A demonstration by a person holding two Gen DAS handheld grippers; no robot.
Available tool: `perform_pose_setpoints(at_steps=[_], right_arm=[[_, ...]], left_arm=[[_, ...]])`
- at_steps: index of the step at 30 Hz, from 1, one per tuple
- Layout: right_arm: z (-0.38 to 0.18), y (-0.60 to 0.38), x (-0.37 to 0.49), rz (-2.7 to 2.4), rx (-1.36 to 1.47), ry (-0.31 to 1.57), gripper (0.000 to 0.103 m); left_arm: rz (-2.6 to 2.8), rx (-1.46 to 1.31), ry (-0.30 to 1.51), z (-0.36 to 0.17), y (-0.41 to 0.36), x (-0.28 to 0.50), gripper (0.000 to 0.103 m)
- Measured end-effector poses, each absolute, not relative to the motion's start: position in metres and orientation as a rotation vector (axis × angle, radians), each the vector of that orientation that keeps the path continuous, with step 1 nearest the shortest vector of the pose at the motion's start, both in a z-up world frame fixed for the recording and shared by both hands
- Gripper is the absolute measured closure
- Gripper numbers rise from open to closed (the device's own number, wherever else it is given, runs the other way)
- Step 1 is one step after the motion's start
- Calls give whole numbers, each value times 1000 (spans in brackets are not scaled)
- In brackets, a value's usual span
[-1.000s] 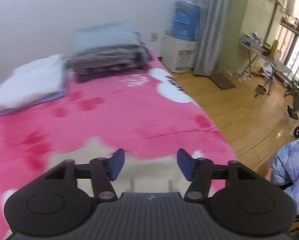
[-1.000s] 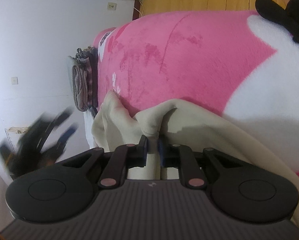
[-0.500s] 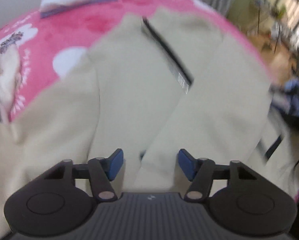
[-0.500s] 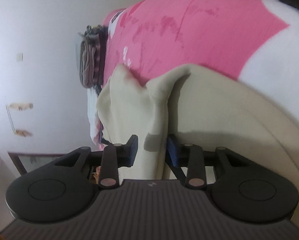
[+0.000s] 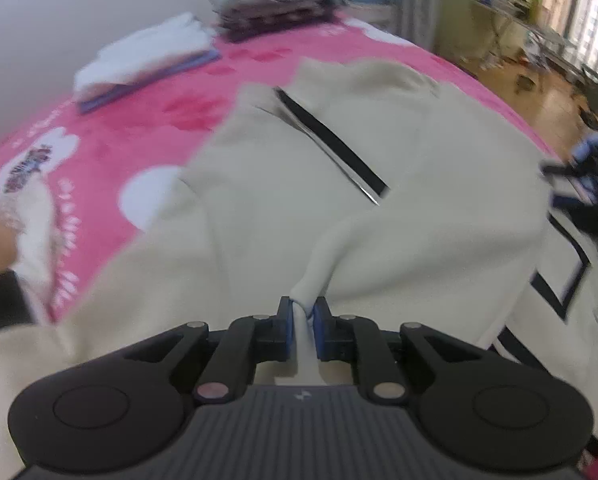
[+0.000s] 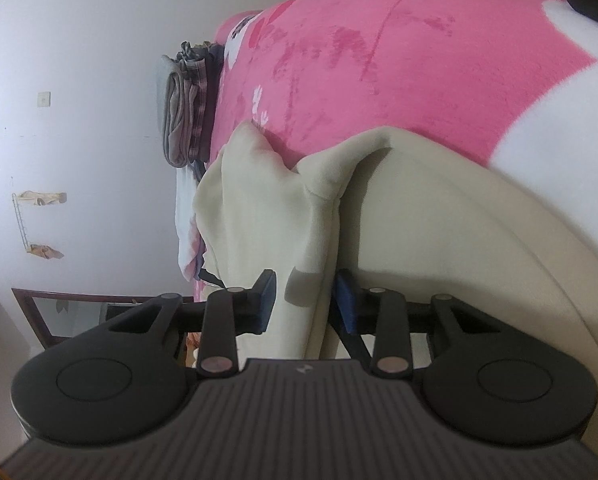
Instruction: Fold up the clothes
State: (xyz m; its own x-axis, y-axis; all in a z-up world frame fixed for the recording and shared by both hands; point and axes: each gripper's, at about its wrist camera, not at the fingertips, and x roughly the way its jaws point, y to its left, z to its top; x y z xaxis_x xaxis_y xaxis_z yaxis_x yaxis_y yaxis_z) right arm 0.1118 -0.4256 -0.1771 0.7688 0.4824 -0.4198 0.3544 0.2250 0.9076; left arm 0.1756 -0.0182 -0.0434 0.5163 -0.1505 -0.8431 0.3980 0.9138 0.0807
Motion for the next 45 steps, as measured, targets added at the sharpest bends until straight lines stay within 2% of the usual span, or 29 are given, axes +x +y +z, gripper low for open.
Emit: perform_pose_setpoints(at_steps=[7,9,13,15,16,18,20,22,25,28,31,38,41,42,44,45], right_arm=[[-177,-426,115,102,1378,754,71],[-177,-426,115,102,1378,754,71],[-177,-426,115,101,1381,757,71],[-176,-425,116,101,1380,763,71],[-176,-426,115,101,1380,767,71],[-172,-425,113,101,1372,780,68],[-163,-422,107,96,1327,800,60],[-152,-418,99,89,1265,823,59],[-120,-405,86,90,1095,796,59],[-77,-381,82,111,849,718,63],[-56,-345,108,129,633,741,69],[-88,-272,225,146,155,899,75],[-113,-268,274,78,71,945,81],[-115,-273,285,66,104,928,82],[-114,-284,300,40,176,898,94],[-111,-288,302,30,203,887,94]], left_arm=[[-299,237,1147,-77,-2,220,87],[-283,247,1140,-79,-2,218,77],[-262,262,1104,-67,-3,209,65],[-250,279,1061,-56,-1,203,55],[-244,287,1034,-49,-1,198,54],[-229,311,960,-36,-2,185,53],[-237,325,894,-25,-7,172,53],[-260,323,848,-18,-12,162,53],[-368,274,878,-21,-28,146,54],[-417,307,926,-45,-48,135,55],[-392,351,968,-71,-56,132,61],[-402,259,995,-88,-35,129,60],[-412,256,991,-88,-32,127,60],[-413,250,992,-88,-31,126,60],[-414,226,1000,-88,-27,126,59],[-414,219,1003,-88,-26,126,59]])
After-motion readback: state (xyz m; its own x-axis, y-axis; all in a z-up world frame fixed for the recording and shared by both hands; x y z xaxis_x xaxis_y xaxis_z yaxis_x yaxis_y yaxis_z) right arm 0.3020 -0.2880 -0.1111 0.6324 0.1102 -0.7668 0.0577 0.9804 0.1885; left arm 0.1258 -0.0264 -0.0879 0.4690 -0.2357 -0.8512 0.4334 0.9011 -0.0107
